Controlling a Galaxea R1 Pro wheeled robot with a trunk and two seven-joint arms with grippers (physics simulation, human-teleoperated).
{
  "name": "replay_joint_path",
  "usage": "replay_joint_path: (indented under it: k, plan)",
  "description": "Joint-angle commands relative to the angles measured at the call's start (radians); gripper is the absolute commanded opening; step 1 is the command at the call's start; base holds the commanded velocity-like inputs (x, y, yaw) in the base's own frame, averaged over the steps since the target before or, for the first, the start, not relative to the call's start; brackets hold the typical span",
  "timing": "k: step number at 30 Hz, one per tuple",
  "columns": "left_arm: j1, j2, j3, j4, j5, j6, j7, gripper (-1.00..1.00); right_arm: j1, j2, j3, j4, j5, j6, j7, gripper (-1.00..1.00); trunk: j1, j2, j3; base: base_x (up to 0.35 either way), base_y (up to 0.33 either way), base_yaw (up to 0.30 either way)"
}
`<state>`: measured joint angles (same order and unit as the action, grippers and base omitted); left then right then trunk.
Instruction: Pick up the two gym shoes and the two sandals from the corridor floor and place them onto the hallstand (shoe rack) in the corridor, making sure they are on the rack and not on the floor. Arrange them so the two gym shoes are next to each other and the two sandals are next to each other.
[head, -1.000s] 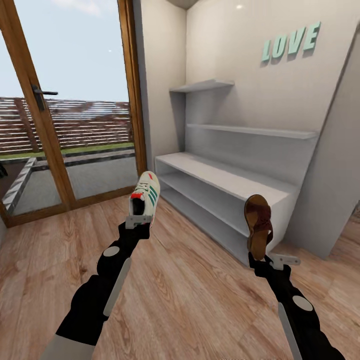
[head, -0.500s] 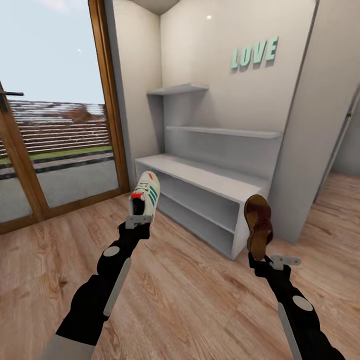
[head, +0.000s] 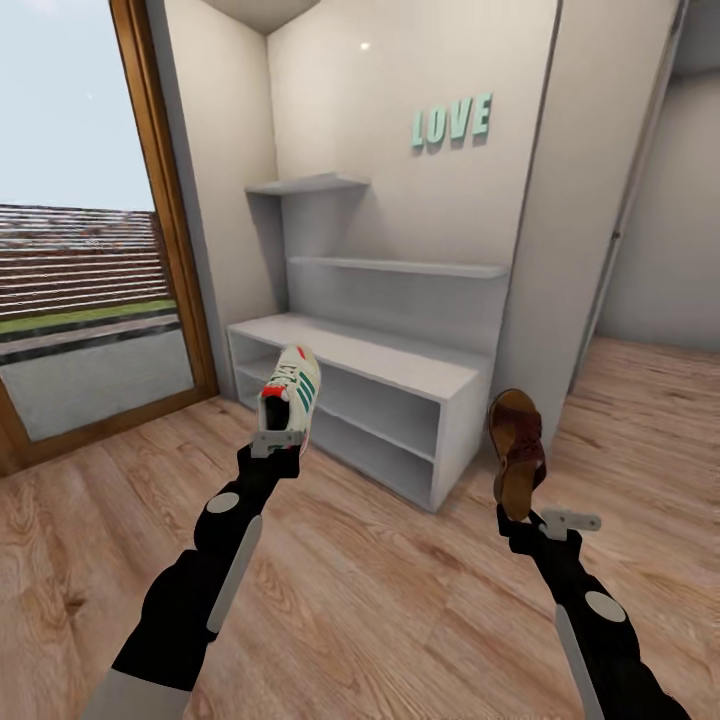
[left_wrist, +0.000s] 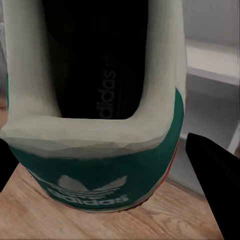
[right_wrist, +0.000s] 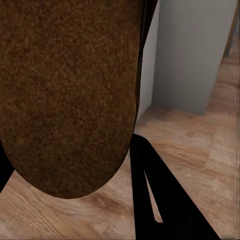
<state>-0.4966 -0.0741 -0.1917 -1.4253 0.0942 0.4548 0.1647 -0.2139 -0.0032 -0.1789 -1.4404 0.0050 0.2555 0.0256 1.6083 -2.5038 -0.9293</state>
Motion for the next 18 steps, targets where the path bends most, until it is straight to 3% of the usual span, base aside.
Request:
replay_joint_path:
  k: [1,11,18]
  plan:
    - [0.000,0.000,-0.002,-0.001,0.010,0.004,0.009,-1.00,0.000,0.000,-0.001,-0.002,-0.002,0.007,0.000,-1.00,0.000,0.000,0.000,0.000,0.284,-0.283]
    - [0.000,0.000,-0.002,-0.001,0.010,0.004,0.009,-1.00,0.000,0.000,-0.001,-0.002,-0.002,0.007,0.000,-1.00,0.000,0.000,0.008,0.000,0.289,-0.283]
    - [0.000,0.000,-0.002,-0.001,0.009,0.004,0.009,-1.00,0.000,0.000,-0.001,-0.003,-0.002,0.007,0.000,-1.00,0.000,0.000,0.013,0.000,0.202,-0.242]
